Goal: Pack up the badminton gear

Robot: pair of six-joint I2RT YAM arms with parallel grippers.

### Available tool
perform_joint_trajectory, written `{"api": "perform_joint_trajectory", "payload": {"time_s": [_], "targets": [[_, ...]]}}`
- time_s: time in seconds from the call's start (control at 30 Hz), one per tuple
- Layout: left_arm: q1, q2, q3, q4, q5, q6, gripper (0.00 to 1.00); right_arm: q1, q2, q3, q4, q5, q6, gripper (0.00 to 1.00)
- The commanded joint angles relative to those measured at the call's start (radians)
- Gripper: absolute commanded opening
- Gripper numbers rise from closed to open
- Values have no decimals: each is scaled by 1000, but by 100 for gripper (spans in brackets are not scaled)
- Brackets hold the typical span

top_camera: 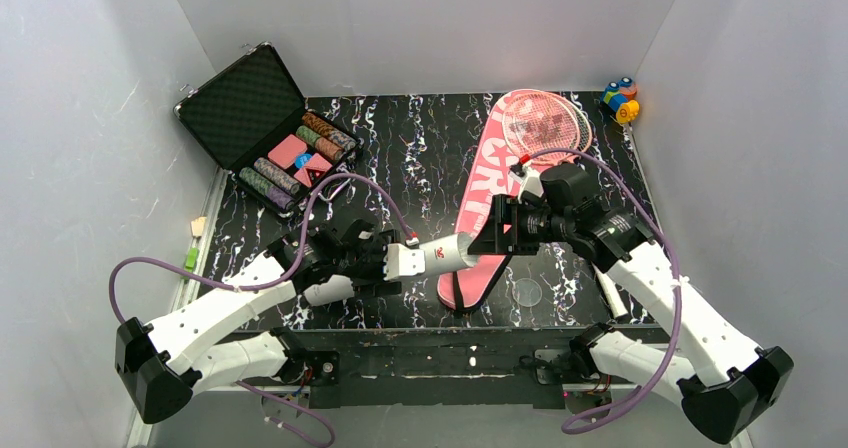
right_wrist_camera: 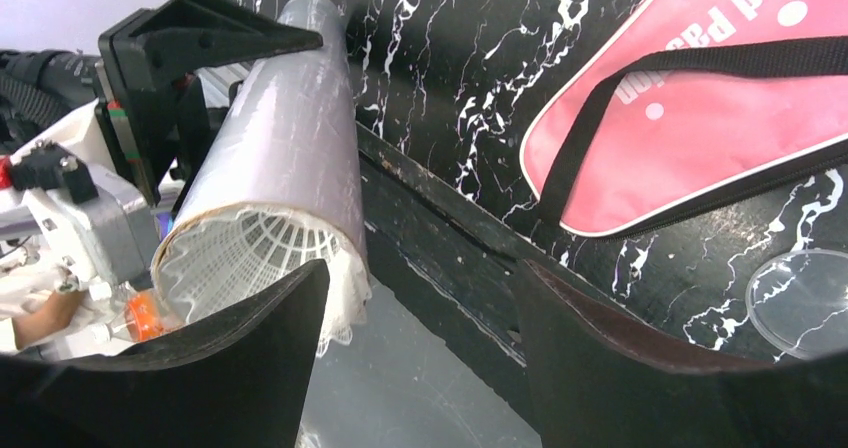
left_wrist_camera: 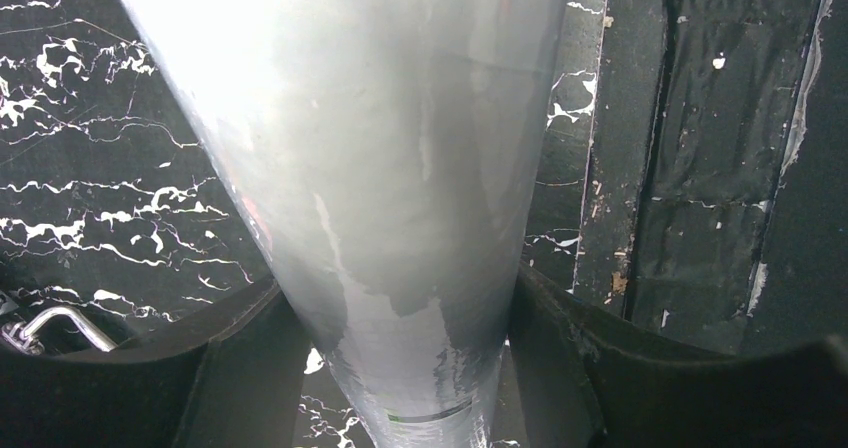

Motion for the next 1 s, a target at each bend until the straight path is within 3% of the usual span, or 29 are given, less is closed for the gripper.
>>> {"api": "perform_joint_trajectory", "payload": {"time_s": [0.0, 0.37, 0.63, 0.7, 0.83, 0.97], "targets": [[-4, -11, 49, 12, 16, -6, 49, 0, 13, -21, 95, 40, 41, 74], [-4, 0, 69, 16, 24, -14, 48, 109, 57, -31, 171, 154, 85, 72], [-4, 2, 70, 16, 17, -17, 48, 105, 44, 4, 193, 190, 66, 82], [-4, -1, 63, 15, 11, -15, 48, 41, -9, 17, 174, 187, 41, 84], [-4, -7, 44, 18, 9, -9, 48, -194, -41, 89, 112, 38, 6, 85], [-4, -10, 32, 20, 4, -7, 48, -266, 64, 238, -12, 104, -41, 86]]}}
